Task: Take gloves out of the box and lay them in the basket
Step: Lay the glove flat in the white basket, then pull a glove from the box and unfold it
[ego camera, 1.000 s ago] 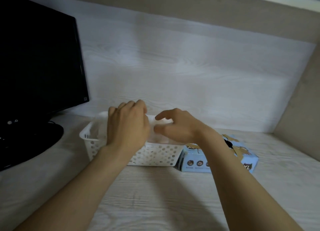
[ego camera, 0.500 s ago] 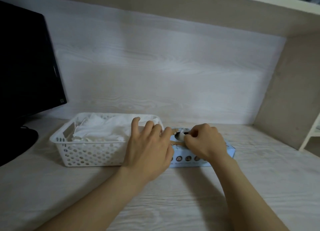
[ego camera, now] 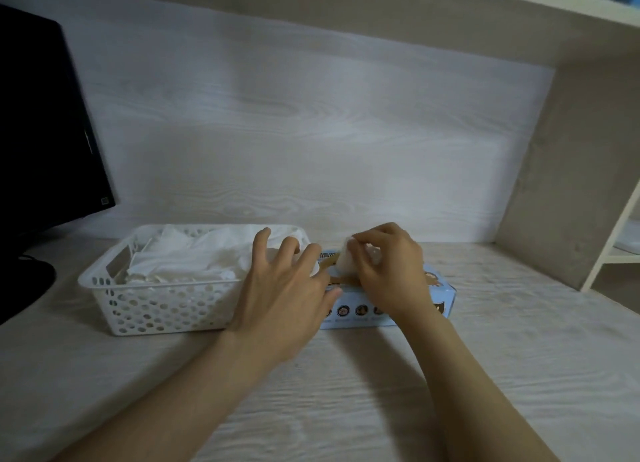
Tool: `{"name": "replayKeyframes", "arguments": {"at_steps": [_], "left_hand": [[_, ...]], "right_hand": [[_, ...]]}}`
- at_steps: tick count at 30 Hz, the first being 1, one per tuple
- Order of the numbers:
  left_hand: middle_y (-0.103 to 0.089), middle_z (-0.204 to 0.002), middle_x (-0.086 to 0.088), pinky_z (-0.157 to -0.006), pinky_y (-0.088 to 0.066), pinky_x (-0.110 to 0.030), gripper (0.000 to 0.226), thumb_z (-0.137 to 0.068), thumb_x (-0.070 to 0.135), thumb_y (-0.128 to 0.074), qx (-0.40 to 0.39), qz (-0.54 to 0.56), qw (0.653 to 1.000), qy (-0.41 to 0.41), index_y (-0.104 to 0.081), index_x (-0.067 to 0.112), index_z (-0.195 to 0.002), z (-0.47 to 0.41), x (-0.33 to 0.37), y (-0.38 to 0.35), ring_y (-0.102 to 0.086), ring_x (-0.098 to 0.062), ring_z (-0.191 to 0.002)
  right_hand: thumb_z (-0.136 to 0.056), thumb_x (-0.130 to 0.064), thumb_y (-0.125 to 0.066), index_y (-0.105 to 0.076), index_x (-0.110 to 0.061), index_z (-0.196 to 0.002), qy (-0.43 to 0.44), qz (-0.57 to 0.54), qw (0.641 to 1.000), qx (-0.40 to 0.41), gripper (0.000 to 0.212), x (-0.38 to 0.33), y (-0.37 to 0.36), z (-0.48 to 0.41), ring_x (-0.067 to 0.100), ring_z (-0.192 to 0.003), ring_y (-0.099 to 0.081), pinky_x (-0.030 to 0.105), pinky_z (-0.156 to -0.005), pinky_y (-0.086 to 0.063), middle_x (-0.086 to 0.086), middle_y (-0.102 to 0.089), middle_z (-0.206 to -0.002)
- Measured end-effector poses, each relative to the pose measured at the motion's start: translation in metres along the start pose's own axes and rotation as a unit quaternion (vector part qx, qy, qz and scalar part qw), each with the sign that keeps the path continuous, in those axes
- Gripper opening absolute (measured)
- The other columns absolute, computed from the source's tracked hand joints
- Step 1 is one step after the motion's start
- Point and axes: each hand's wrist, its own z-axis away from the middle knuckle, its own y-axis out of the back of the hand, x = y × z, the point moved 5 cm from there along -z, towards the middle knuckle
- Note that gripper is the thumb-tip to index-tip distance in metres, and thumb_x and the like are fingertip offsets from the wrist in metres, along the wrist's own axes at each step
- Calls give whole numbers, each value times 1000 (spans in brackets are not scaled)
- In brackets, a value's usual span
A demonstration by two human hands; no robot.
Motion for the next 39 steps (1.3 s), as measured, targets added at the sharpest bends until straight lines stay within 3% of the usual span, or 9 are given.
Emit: {"name": "replayKeyframes", "arguments": {"at_steps": [4,8,12,16,24,28,31,34,39], "left_hand": [[-65,-123,3,-112,-27,-63,45,-103,55,-45,9,2,1000,2,-81,30,-94,0,0,-2,-58,-26,-107],[-65,-120,5,-114,-28,-59,43,-102,56,-45,22,23,999,16,-80,32,-96,1,0,1,-57,-25,-111],[-64,-121,2,-111,-35,-49,37,-95,57,-54,95,157,982,46,-79,29,-96,4,-5,11,-54,-25,-117],[-64,-103,10,-95,-41,-38,54,-94,73,-48,145,285,942,104,-69,23,-102,5,-17,24,-57,-15,-98],[-64,-89,11,-72,-43,-26,24,-102,44,-58,153,389,897,143,-55,20,-102,6,-27,28,-57,-12,-81],[-68,-98,10,-74,-44,-25,17,-102,32,-66,168,373,902,137,-60,18,-111,8,-29,31,-61,-13,-88],[-68,-95,9,-73,-42,-22,13,-103,29,-65,175,352,906,154,-62,19,-110,9,-34,30,-62,-13,-88],[-70,-97,9,-77,-45,-20,14,-99,19,-69,169,354,906,157,-65,18,-113,10,-39,26,-65,-15,-92],[-71,-91,8,-77,-47,-26,28,-94,5,-73,153,338,914,162,-66,20,-116,10,-39,23,-64,-17,-88]], "right_hand": [[-104,-28,-65,-77,-21,-100,33,-44,989,139,15,-7,15,-1,15,-91,-64,45,-83,-54,-11,-63,-99],[-107,-24,-59,-63,-15,-93,19,-106,968,226,16,-17,28,4,13,-85,-60,24,-76,-46,-4,-63,-93],[-109,-26,-55,-60,-17,-84,-21,-185,965,183,28,-24,27,5,6,-64,-55,14,-61,-37,-10,-60,-72],[-111,-27,-52,-50,-30,-70,-18,-223,969,103,42,-33,21,4,6,-50,-42,19,-53,-32,-15,-46,-53],[-105,-25,-64,-73,-10,-99,-90,-389,912,-99,19,-48,8,13,22,-72,-73,34,-63,-57,10,-78,-81],[-107,-28,-61,-75,-14,-97,-106,-391,911,-72,22,-39,6,9,30,-72,-71,42,-65,-56,23,-76,-82],[-110,-28,-57,-74,-8,-83,-101,-373,921,-37,38,-35,9,7,20,-69,-62,35,-67,-51,12,-71,-72],[-111,-27,-53,-51,-7,-60,-126,-353,927,0,54,-30,11,7,22,-60,-39,36,-68,-43,6,-43,-57],[-109,-30,-53,-48,10,-71,-170,-320,930,62,55,-16,13,6,20,-61,-38,36,-61,-37,9,-42,-62]]}}
